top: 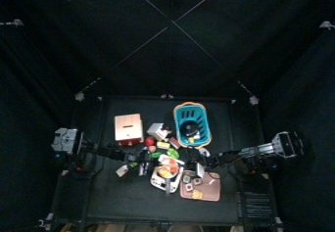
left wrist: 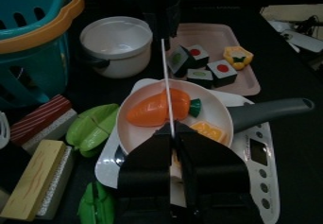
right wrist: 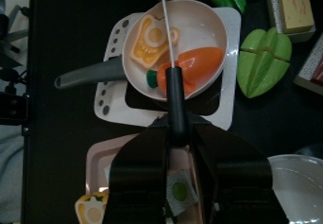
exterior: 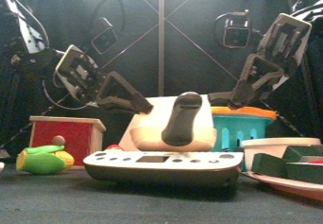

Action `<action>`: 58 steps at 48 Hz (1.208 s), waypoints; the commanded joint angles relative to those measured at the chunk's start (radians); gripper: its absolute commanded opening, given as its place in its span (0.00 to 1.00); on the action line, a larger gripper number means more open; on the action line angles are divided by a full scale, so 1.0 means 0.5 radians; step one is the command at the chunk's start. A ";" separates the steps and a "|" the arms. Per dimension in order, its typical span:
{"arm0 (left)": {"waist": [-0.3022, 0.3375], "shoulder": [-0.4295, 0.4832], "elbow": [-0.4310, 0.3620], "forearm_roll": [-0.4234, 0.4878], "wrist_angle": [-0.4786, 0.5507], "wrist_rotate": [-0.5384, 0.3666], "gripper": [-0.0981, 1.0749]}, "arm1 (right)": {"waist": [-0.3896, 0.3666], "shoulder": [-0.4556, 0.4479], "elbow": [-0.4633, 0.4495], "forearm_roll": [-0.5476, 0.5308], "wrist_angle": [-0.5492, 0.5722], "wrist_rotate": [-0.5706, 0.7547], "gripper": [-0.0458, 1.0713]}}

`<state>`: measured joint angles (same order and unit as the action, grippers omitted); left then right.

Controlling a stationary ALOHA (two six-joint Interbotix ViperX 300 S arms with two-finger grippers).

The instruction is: Cut carrot

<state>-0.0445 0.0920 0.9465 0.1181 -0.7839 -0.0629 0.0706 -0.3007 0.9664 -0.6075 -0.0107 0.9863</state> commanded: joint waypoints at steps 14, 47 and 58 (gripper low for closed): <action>0.003 -0.006 -0.046 0.000 -0.018 0.009 0.41 | -0.009 -0.018 -0.040 -0.006 0.009 -0.006 0.49; 0.006 0.064 -0.064 -0.003 -0.015 0.006 0.41 | -0.009 0.098 -0.067 -0.006 0.009 -0.006 0.49; 0.003 0.086 -0.064 -0.003 -0.015 0.006 0.41 | -0.009 0.150 -0.089 -0.006 0.009 -0.009 0.49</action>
<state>-0.0399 0.1381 0.9419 0.1181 -0.7839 -0.0614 0.0721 -0.2194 0.9480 -0.6121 -0.0031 0.9833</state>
